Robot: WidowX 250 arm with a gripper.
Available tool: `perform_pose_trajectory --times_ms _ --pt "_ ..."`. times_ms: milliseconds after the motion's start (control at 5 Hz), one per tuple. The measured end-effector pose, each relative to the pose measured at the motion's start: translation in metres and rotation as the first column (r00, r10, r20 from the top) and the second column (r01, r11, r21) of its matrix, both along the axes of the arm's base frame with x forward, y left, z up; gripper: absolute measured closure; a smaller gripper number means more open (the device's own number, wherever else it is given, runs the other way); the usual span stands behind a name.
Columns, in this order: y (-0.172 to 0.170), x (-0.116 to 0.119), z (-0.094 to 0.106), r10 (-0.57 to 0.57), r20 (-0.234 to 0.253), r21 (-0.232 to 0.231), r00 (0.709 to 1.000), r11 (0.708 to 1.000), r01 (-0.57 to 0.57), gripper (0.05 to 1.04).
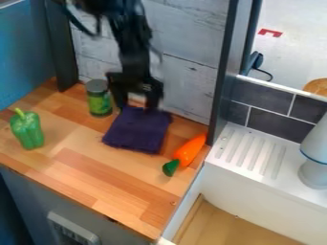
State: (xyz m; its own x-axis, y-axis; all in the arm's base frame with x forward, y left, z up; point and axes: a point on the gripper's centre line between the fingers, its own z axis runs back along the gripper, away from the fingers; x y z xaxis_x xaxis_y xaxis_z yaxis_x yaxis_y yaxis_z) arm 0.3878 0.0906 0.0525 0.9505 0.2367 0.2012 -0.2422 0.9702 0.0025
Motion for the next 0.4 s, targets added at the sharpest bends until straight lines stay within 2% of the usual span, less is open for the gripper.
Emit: perform_pose_trajectory --times_ms 200,400 --pt "-0.004 -0.035 0.058 0.038 0.176 -0.039 0.984 0.999 -0.032 0.083" --pt "0.002 -0.087 0.114 0.052 0.286 -0.102 0.957 0.995 -0.023 0.083"
